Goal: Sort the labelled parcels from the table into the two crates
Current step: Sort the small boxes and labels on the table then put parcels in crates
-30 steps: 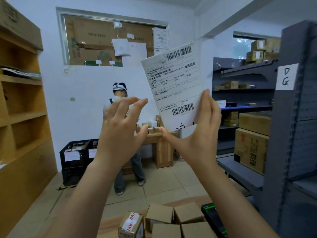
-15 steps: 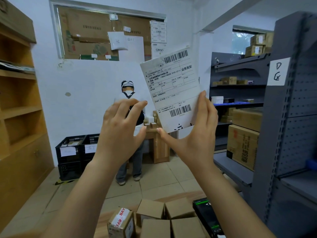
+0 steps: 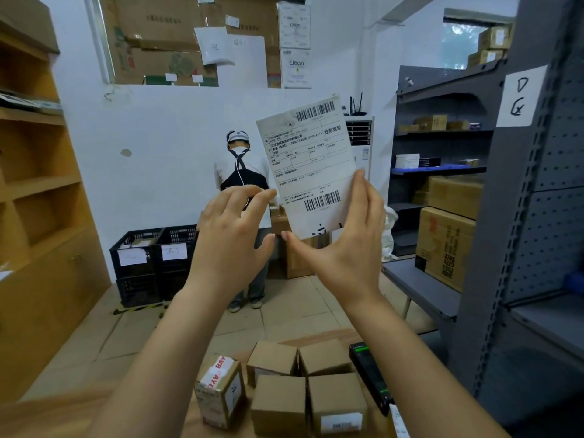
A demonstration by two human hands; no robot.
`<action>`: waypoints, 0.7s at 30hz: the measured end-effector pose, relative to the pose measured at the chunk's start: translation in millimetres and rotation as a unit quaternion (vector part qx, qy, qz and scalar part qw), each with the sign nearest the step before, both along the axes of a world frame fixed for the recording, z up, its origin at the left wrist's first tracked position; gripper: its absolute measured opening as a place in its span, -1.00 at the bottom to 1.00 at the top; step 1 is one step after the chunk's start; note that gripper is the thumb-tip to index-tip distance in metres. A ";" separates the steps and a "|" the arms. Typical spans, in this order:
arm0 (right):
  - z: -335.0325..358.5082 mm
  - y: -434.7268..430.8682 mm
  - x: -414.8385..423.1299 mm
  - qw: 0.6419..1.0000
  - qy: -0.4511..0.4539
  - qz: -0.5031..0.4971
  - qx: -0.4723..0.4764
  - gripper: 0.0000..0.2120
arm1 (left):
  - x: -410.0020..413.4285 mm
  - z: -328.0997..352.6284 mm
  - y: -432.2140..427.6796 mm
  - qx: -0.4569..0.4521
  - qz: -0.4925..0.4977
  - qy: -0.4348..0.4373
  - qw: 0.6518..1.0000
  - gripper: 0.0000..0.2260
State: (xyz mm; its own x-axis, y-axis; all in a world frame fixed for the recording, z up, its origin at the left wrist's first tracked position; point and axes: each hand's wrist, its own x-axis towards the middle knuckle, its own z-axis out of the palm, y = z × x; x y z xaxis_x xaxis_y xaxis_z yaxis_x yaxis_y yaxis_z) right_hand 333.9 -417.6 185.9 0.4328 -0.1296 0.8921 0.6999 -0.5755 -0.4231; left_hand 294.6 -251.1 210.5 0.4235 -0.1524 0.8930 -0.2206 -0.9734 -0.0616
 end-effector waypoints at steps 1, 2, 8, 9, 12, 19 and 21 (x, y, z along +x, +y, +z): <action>-2.7 -0.7 1.3 1.000 0.007 0.002 0.000 0.14 | 0.9 -2.5 -0.7 -0.001 0.003 0.006 1.000 -0.45; -5.2 -1.3 2.4 1.000 0.014 0.002 -0.001 0.14 | 1.2 -5.0 -1.1 -0.003 0.006 0.012 1.000 -0.44; -18.1 -5.8 6.4 0.999 0.046 0.009 0.000 0.16 | -5.5 -21.3 -2.1 -0.001 0.048 0.044 0.998 -0.44; -20.2 -5.6 6.3 0.999 0.048 0.011 0.001 0.16 | -7.1 -23.5 -2.3 0.000 0.054 0.047 0.997 -0.44; -25.5 -4.6 4.2 0.998 0.055 0.010 0.003 0.16 | -12.3 -28.2 -3.0 0.004 0.062 0.055 0.997 -0.44; -32.0 4.2 -9.2 0.997 0.071 0.004 0.001 0.15 | -22.0 -37.9 9.5 -0.007 0.053 0.067 0.996 -0.44; -32.5 9.0 -14.1 0.998 0.068 -0.006 -0.002 0.15 | -25.0 -40.2 14.7 -0.012 0.042 0.064 0.997 -0.44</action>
State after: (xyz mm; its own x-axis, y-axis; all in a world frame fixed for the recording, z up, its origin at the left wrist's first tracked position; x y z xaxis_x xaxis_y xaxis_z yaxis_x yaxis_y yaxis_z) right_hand 319.8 -408.5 153.4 0.5490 -0.1322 0.8253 0.6283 -0.5860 -0.5117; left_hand 269.6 -236.4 170.3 0.5447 -0.0904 0.8338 -0.1420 -0.9898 -0.0146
